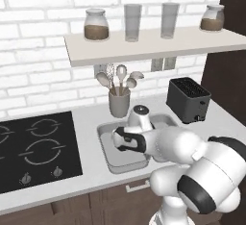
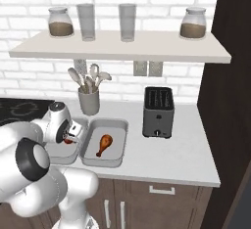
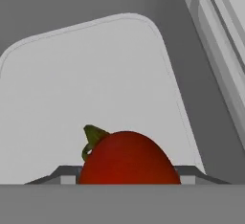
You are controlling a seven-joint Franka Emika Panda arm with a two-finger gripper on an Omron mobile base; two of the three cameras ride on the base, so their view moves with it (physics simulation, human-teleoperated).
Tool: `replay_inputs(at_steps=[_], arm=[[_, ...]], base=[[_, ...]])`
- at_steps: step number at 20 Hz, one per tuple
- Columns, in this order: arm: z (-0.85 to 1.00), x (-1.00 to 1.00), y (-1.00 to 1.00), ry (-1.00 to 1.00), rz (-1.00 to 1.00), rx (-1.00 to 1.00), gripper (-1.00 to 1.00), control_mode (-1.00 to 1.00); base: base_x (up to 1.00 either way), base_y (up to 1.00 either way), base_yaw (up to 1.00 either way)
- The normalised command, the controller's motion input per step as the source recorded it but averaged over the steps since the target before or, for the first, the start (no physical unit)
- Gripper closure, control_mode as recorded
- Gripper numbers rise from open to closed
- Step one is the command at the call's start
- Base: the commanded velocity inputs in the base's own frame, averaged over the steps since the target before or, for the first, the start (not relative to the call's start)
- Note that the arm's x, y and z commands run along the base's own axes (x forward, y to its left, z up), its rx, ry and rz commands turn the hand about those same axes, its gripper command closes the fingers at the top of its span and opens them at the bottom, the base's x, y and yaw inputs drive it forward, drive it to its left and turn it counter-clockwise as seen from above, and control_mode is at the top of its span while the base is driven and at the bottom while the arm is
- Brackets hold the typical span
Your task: Place one tomato and one chicken drumstick in each tupperware on the nearby counter, to pack two identical lunches.
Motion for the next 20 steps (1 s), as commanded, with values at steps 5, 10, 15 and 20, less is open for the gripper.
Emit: replay_inputs(at_steps=[5,10,15,20], arm=[[0.51,0.16,0.15,0.17,-0.09,0.0,-1.0,-1.0],[0.73,-0.25,0.03,0.17,-0.07,0.0,-1.0,-1.0],[0.68,-0.98,-0.01,0.05,-0.05,0.0,-1.0,-1.0],[0.24,-1.0,-0.24,-0.01,0.0,0.0,-1.0,-1.0]], base=[[0.0,0.0,0.0],[0.0,0.0,0.0],[0.0,0.0,0.0],[0.0,0.0,0.0]])
